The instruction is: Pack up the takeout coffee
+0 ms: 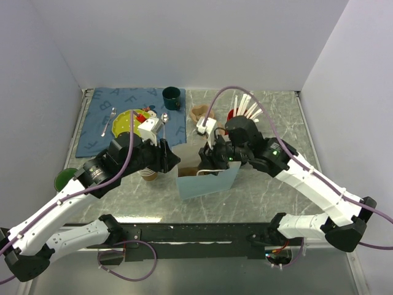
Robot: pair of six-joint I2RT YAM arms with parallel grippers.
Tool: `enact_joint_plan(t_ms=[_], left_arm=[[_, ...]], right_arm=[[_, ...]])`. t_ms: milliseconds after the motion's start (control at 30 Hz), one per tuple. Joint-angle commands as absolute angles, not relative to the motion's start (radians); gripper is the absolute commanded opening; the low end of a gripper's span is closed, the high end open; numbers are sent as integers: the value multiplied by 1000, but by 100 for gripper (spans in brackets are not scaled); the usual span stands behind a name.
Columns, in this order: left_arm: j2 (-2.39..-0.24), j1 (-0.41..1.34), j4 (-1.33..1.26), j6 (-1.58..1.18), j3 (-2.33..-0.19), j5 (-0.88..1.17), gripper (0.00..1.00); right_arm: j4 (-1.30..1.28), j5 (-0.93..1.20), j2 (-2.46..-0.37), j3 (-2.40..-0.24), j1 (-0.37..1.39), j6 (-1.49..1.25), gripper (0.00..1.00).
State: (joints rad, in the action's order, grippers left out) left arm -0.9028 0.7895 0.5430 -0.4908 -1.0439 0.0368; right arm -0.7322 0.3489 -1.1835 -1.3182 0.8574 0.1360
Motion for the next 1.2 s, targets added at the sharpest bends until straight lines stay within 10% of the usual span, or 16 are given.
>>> enact_joint_plan(t_ms=[0, 400, 567, 633, 1167], left_arm=[[-891, 785, 538, -474, -1095, 9, 55], [-873, 785, 554, -436, -1150, 3, 62], [-851, 785, 554, -417, -1173, -30, 77], [-836, 785, 545, -410, -1175, -34, 97], [-788, 787, 672, -347, -1275, -153, 97]], right_arm=[[-681, 215, -1172, -1423, 850, 87, 54], [-545, 59, -1112, -1427, 841, 31, 48], [-348, -84, -1060, -1407, 839, 14, 47], [-376, -170, -1115, -1491, 830, 21, 47], [-942, -102, -1580, -1956, 358, -202, 54]])
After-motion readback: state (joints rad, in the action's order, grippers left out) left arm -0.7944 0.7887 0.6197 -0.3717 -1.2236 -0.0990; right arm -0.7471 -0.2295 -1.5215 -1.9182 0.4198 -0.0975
